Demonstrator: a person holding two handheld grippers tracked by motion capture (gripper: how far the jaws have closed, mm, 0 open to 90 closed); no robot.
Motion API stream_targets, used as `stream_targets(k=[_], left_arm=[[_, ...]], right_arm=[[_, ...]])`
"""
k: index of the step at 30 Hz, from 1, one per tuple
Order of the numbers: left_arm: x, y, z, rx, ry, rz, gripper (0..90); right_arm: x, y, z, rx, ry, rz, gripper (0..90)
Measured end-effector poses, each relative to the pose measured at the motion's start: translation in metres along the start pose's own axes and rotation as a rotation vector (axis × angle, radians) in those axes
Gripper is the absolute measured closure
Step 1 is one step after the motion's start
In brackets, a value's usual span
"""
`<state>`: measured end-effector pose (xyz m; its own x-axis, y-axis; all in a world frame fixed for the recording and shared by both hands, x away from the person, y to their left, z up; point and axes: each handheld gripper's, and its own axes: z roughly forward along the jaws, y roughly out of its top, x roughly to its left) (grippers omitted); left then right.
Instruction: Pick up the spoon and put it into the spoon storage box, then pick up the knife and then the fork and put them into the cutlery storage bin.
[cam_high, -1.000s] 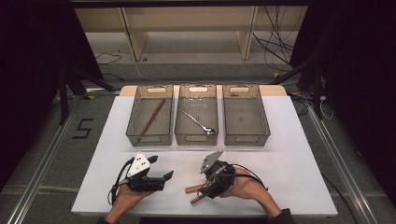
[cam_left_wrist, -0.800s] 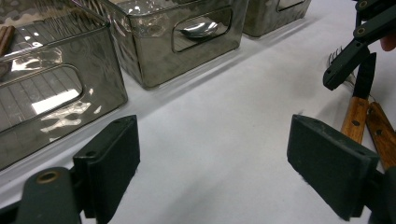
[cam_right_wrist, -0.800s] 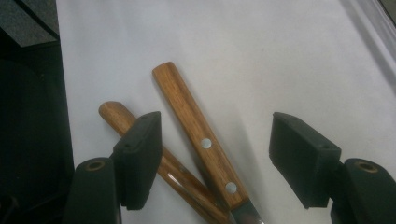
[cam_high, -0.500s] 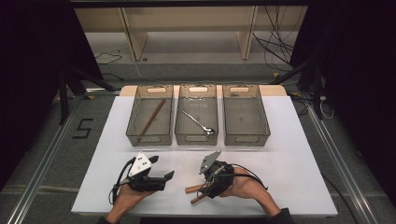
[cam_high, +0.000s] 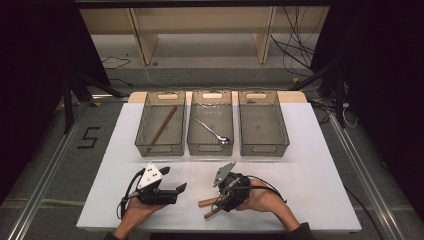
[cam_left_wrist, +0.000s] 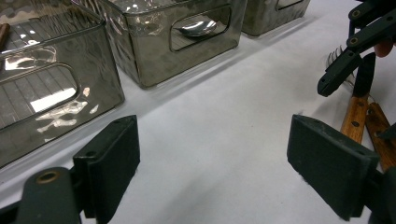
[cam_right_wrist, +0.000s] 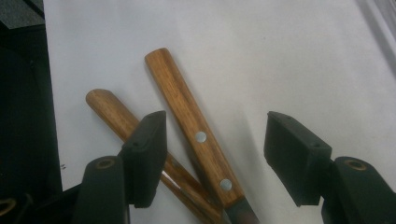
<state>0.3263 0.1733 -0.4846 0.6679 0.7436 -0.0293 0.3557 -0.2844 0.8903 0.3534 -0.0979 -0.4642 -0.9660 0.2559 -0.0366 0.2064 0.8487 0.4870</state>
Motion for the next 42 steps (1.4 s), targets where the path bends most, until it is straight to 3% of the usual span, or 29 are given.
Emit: stream_targets(k=[18,23,25,27,42], left_arm=[[-0.0013,0.0,0.0002,0.0,0.002,0.004,17.1],[-0.0013,-0.0006,-0.0013,-0.001,0.003,0.008,17.1],[-0.0015,-0.0009,-0.0017,-0.002,0.003,0.005,17.1],[-0.0015,-0.0009,-0.0019,-0.002,0.004,0.006,17.1],[-0.0026,-0.0007,-0.0015,0.002,0.003,0.013,17.1]], right_arm=[[-0.0056,0.0004,0.0066,0.022,0.03,-0.007,52.3],[-0.005,0.0034,0.0073,0.053,0.036,-0.017,58.3],[-0.0043,0.0052,0.0099,0.079,0.019,-0.049,61.1],[-0.0033,0.0065,0.0101,0.091,0.02,-0.041,63.3],[-0.0031,0.0063,0.0101,0.085,0.032,-0.068,71.4]])
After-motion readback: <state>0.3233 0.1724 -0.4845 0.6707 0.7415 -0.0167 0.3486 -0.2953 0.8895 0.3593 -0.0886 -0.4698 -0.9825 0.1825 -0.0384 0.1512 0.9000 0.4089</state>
